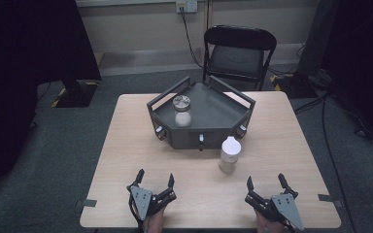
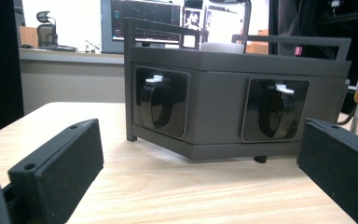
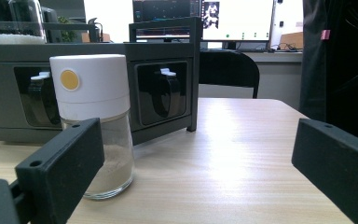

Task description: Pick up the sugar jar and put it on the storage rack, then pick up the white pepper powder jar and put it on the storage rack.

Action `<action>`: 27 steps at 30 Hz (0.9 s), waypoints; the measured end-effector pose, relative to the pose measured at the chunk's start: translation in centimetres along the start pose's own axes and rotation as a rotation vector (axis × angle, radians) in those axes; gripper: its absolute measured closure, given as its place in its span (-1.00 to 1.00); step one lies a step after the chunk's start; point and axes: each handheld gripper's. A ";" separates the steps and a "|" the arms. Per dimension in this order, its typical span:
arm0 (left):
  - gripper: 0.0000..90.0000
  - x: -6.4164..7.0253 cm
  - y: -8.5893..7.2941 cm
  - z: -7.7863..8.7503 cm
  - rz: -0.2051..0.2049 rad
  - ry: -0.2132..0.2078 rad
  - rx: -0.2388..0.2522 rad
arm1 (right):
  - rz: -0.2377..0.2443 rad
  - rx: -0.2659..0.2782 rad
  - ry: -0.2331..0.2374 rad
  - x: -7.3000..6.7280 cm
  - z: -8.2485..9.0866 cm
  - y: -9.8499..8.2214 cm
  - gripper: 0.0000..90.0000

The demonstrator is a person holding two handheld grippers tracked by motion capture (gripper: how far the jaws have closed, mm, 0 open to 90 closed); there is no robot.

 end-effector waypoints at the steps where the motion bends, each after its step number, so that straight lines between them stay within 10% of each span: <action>1: -1.00 0.0 -0.1 0.0 0.004 0.002 -0.001 | 0.000 0.001 0.000 0.0 0.0 0.0 -0.98; 27: -1.00 1.3 0.3 -0.1 -0.024 0.074 -0.027 | 0.000 0.001 0.001 0.0 0.0 0.0 -0.98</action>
Point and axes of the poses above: each handheld gripper's, and its own axes: z roughly backward along the jaws, y roughly out of its top, x roughly to its right, and after that the axes turned 15 degrees about -x, right-handed
